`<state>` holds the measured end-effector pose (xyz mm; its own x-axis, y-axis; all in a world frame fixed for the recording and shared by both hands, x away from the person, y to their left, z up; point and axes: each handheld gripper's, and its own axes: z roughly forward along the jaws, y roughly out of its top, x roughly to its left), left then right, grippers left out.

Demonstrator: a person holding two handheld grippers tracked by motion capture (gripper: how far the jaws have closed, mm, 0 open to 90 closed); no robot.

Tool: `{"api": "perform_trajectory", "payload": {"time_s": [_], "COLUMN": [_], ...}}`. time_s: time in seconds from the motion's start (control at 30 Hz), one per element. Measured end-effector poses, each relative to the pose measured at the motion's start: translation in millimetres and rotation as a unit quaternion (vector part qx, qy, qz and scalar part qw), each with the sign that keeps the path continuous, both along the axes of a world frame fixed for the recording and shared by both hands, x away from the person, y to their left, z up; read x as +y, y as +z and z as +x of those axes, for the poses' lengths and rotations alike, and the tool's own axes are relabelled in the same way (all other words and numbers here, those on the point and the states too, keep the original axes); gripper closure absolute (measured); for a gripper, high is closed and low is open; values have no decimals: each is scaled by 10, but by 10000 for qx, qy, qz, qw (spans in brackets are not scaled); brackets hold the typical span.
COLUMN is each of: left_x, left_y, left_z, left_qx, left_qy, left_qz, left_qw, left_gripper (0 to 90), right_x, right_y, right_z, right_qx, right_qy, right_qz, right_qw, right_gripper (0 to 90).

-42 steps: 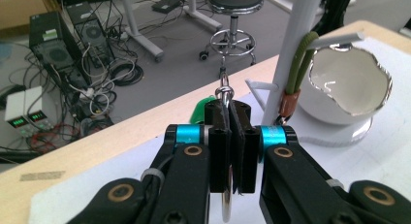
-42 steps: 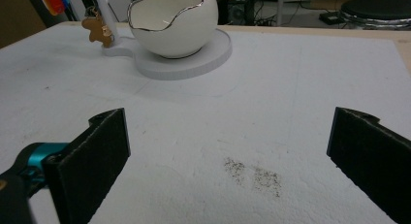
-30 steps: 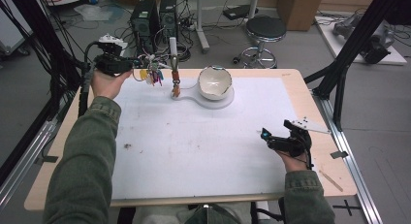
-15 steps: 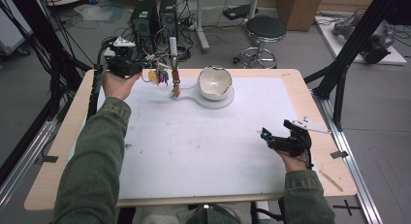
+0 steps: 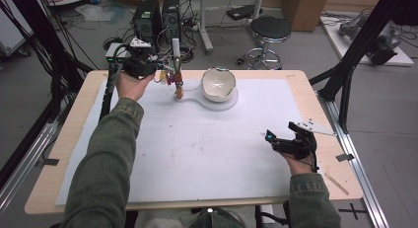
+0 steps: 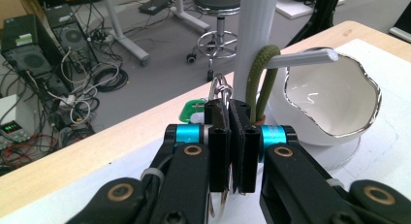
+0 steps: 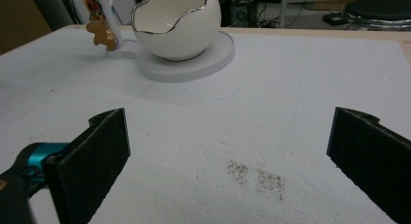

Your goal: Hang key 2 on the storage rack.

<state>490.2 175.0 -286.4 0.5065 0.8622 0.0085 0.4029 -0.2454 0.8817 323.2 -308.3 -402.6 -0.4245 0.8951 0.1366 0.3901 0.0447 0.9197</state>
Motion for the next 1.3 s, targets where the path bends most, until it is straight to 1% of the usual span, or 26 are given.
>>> {"api": "perform_trajectory", "payload": {"time_s": [0.07,0.17,0.23,0.3,0.43,0.5,0.57,0.63,0.67,0.73,0.77,0.8,0.83,0.87,0.9,0.93,1.07,1.1,1.13,1.17,1.23,1.27,1.3], "left_x": [-19,-38,-49,-76,-103,-105,-107,-112,-108,-101,-96,-87,-71,-60,-36,-21,17,24,40,50,68,73,85], "left_y": [-16,-49,-83,-117,-159,-174,-182,-177,-176,-188,-202,-219,-231,-241,-248,-252,-246,-240,-233,-230,-227,-226,-225], "left_z": [9,27,48,63,77,83,84,80,80,94,106,117,119,115,105,103,69,51,38,31,15,6,3], "left_qx": [19,89,203,295,371,430,487,538,614,828,960,1066,1113,1088,1059,1009,822,718,633,602,513,476,497], "left_qy": [-40,-89,-140,-175,-205,-214,-238,-251,-296,-308,-283,-315,-346,-344,-345,-355,-175,-124,-127,-120,-123,-78,-78], "left_qz": [38,33,4,104,97,148,64,28,-75,-184,-203,-256,-282,-331,-423,-449,-434,-461,-486,-576,-624,-635,-682], "left_qw": [10000,9999,9997,9994,9991,9987,9985,9982,9976,9959,9948,9935,9928,9929,9929,9932,9955,9963,9967,9964,9967,9968,9964], "left_gripper": [866,866,866,866,866,866,863,853,814,650,601,549,523,507,495,482,357,351,346,325,290,248,208], "right_x": [1,1,1,0,1,-1,-4,-2,-2,1,2,2,4,4,3,2,0,3,2,1,2,0,-1], "right_y": [0,-2,-2,-2,-2,-2,-2,-3,-4,-7,-8,-9,-8,-7,-8,-7,-8,-7,-8,-8,-8,-7,-7], "right_z": [1,3,4,5,5,3,5,4,6,10,15,17,14,14,13,11,16,13,15,16,15,15,13], "right_qx": [4,1,0,-1,-1,-1,-11,5,14,46,30,10,22,26,20,33,2,36,22,20,32,12,9], "right_qy": [-4,-6,-7,-2,-7,-7,-11,-16,-23,-31,-22,-26,-33,-28,-30,-35,-42,-38,-32,-41,-34,-43,-43], "right_qz": [0,-17,-13,-12,-18,-23,-18,-17,-9,4,-2,-20,-10,-2,-14,-2,-23,2,-6,-9,-1,-12,-14], "right_qw": [10000,10000,10000,10000,10000,10000,10000,10000,10000,10000,10000,10000,10000,10000,10000,10000,10000,10000,10000,10000,10000,10000,10000], "right_gripper": [6,6,6,6,6,6,6,6,6,6,6,6,6,6,6,6,6,6,6,6,6,6,6]}}
